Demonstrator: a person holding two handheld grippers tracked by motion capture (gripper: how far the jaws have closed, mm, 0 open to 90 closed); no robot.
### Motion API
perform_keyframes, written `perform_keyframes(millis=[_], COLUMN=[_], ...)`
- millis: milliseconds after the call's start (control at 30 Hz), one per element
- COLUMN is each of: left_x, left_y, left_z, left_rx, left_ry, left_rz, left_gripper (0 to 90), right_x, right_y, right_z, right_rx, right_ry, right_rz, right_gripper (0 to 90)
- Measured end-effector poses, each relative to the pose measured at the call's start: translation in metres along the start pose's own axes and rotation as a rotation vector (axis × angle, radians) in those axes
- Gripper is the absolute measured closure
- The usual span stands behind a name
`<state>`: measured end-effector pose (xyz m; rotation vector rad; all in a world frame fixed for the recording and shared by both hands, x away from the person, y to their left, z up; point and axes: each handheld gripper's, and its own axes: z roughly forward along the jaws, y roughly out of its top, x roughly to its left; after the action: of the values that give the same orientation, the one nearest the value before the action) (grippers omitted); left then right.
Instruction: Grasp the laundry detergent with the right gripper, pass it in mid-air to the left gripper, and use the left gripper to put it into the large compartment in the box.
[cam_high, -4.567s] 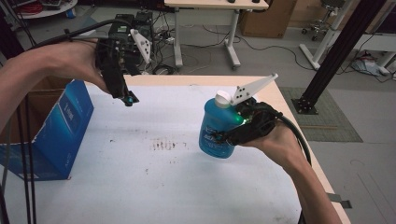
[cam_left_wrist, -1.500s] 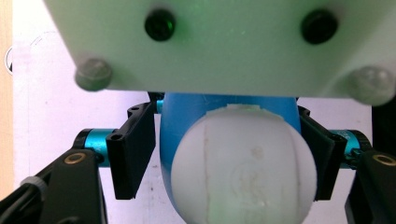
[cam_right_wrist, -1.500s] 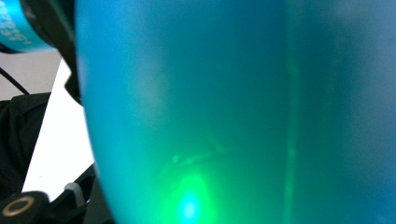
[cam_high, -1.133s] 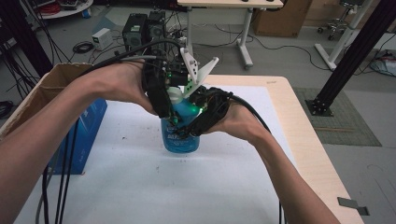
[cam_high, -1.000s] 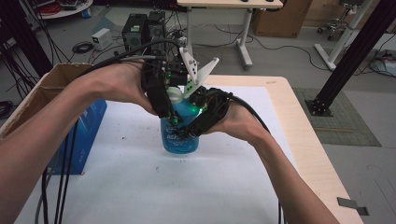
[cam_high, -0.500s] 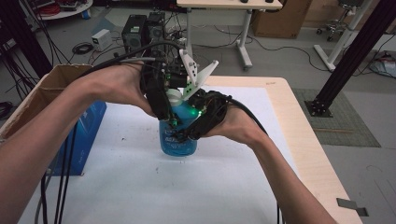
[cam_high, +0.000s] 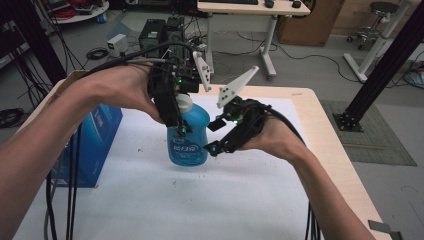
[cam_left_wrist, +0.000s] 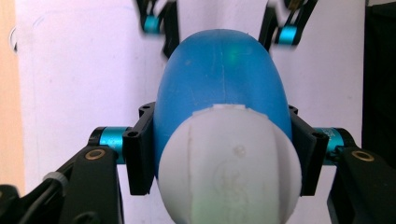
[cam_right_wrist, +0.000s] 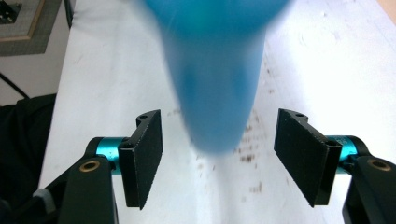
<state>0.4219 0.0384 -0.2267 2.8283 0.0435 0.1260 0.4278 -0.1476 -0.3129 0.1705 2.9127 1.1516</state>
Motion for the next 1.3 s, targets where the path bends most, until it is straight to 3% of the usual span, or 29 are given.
perform_keyframes(millis=[100,333,433,467,600,700,767,833,1033,1100,1300], left_x=[0.002,0.007,0.008,0.009,0.012,0.013,0.015,0.015,0.013,0.011,0.008], left_y=[-0.006,-0.020,-0.024,-0.028,-0.038,-0.042,-0.048,-0.051,-0.061,-0.068,-0.083], left_z=[-0.011,-0.038,-0.046,-0.052,-0.068,-0.077,-0.091,-0.099,-0.119,-0.129,-0.146], left_rx=[0.013,0.052,0.061,0.068,0.080,0.079,0.068,0.077,0.067,0.056,0.033], left_ry=[0.018,0.059,0.067,0.074,0.087,0.098,0.115,0.121,0.147,0.170,0.206], left_rz=[-0.028,-0.100,-0.119,-0.149,-0.205,-0.235,-0.310,-0.357,-0.408,-0.439,-0.493], left_gripper=[38.2,38.2,38.2,38.2,38.2,38.3,38.3,38.3,38.3,38.3,38.3], right_x=[0.003,0.004,0.003,0.002,0.002,0.003,0.003,0.003,0.004,0.005,0.006], right_y=[-0.006,-0.025,-0.029,-0.035,-0.046,-0.051,-0.057,-0.062,-0.068,-0.071,-0.074], right_z=[-0.011,-0.032,-0.036,-0.040,-0.046,-0.049,-0.052,-0.054,-0.056,-0.057,-0.057], right_rx=[0.047,0.136,0.150,0.175,0.218,0.240,0.235,0.233,0.259,0.301,0.345], right_ry=[-0.056,-0.107,-0.117,-0.140,-0.157,-0.180,-0.191,-0.199,-0.227,-0.249,-0.265], right_rz=[-0.004,0.047,0.061,0.083,0.116,0.123,0.143,0.164,0.167,0.166,0.170], right_gripper=[31.2,28.1,26.6,24.3,22.4,22.2,20.5,19.8,19.8,19.7,19.6])
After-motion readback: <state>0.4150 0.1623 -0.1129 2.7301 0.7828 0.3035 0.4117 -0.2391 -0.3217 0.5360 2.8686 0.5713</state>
